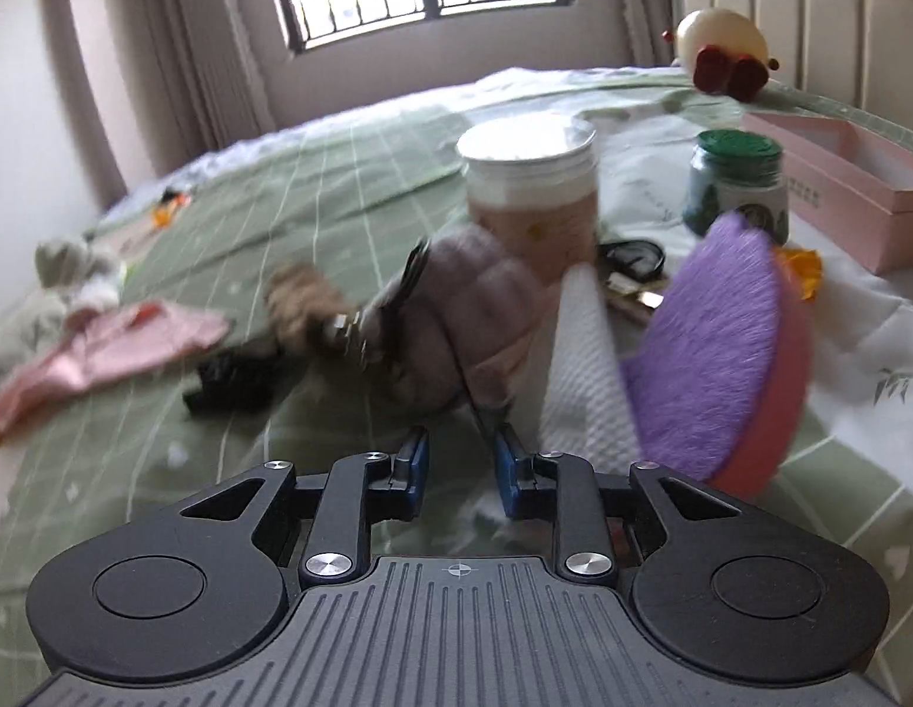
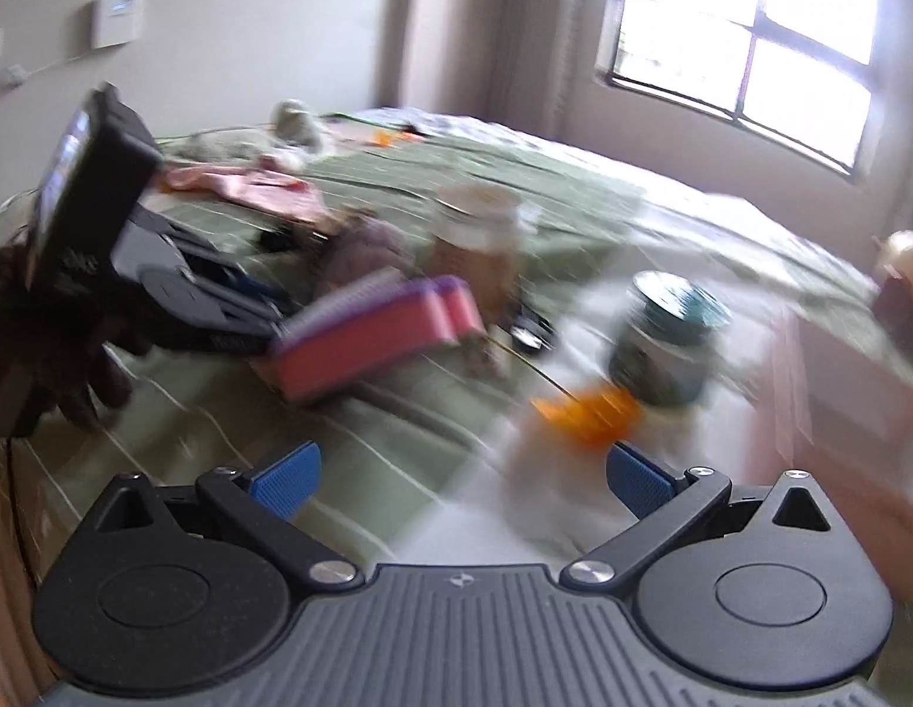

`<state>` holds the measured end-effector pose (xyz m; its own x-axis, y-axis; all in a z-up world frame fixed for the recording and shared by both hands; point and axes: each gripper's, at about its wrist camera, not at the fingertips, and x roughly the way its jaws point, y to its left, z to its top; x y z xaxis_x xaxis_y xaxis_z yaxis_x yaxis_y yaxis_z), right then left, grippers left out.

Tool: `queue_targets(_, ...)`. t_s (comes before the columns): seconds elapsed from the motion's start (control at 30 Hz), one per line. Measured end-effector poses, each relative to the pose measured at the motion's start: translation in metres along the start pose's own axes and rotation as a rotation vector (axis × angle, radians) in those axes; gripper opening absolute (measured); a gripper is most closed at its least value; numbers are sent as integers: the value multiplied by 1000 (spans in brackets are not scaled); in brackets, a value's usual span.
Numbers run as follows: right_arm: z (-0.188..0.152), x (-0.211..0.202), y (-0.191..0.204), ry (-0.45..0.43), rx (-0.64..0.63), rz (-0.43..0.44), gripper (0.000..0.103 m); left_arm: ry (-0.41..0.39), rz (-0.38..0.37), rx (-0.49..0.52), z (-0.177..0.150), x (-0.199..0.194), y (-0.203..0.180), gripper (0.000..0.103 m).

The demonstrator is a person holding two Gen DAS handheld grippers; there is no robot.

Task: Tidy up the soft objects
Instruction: 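Grasp the white towel off the purple sponge with the left tool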

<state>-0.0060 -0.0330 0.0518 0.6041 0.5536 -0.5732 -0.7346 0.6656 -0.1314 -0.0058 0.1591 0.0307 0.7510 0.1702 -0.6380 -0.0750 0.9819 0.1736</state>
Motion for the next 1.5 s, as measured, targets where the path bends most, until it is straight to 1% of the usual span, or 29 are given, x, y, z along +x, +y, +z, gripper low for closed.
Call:
queue_targets(0.07,12,19,9,10,-20,51,103,9,-26,-30,-7,3,8,29)
queue_targets(0.13,23,37,13,30,8,71,103,12,-19,-53,-11,5,16,32)
queue_targets(0.2,31,49,8,49,81,80,103,10,-11,-87,-15,4,27,49)
queue_targets(0.23,32,51,3,57,122,80,103,12,-1,-100,-17,2,32,50)
queue_targets(0.3,29,52,-10,73,199,68,103,11,40,-98,-17,-3,40,41)
queue_targets(0.33,26,48,-14,71,207,63,103,3,50,-104,-16,-8,44,39)
queue_targets(0.4,20,36,-17,54,180,60,103,-40,46,-166,-13,-24,55,38)
queue_targets(0.43,17,31,-18,50,172,70,103,-74,16,-211,-11,-34,61,38)
queue_targets(0.47,16,28,-21,54,179,94,103,-115,-48,-264,-8,-45,67,38)
queue_targets(0.53,16,29,-27,64,237,128,103,-167,-247,-355,0,-57,74,38)
queue_targets(0.6,18,35,-35,72,327,134,102,-163,-412,-391,7,-59,71,38)
queue_targets(0.63,17,36,-39,70,366,130,101,-147,-468,-382,11,-58,63,39)
queue_targets(0.67,16,36,-42,66,390,125,100,-130,-483,-366,14,-57,56,39)
queue_targets(0.73,12,35,-44,63,393,112,99,-101,-454,-342,16,-51,43,39)
queue_targets(0.83,6,30,-42,72,348,89,99,-35,-348,-328,19,-26,33,38)
queue_targets(0.9,2,24,-40,75,320,85,99,25,-335,-345,17,-7,32,39)
queue_targets(0.93,1,22,-40,73,308,85,99,47,-346,-362,15,0,33,39)
queue_targets(0.97,0,18,-39,68,294,86,99,61,-378,-398,12,7,36,39)
queue_targets(1.0,-1,15,-38,61,276,88,99,64,-421,-435,10,9,38,39)
queue_targets(1.03,-2,13,-36,54,259,87,99,65,-486,-465,9,7,40,39)
queue_targets(1.07,-3,12,-33,47,234,83,99,54,-523,-461,10,4,38,39)
queue_targets(1.1,-3,12,-30,45,213,78,99,34,-541,-433,11,0,34,39)
queue_targets(1.13,-4,14,-27,49,193,69,99,15,-549,-376,12,-9,24,39)
queue_targets(1.2,-6,18,-22,68,160,51,99,25,-542,-281,14,-14,7,41)
queue_targets(1.27,-10,18,-18,82,134,33,99,25,-468,-201,14,-15,-10,44)
queue_targets(1.33,-15,14,-19,90,124,10,99,-35,-403,-159,13,-21,-19,31)
queue_targets(1.37,-17,11,-22,94,127,-7,99,-60,-376,-144,12,-24,-22,16)
queue_targets(1.43,-20,4,-30,102,162,-52,103,-79,-337,-151,11,-30,-23,15)
queue_targets(1.5,-20,-2,-41,129,191,-89,103,-98,-334,-187,9,-34,-21,12)
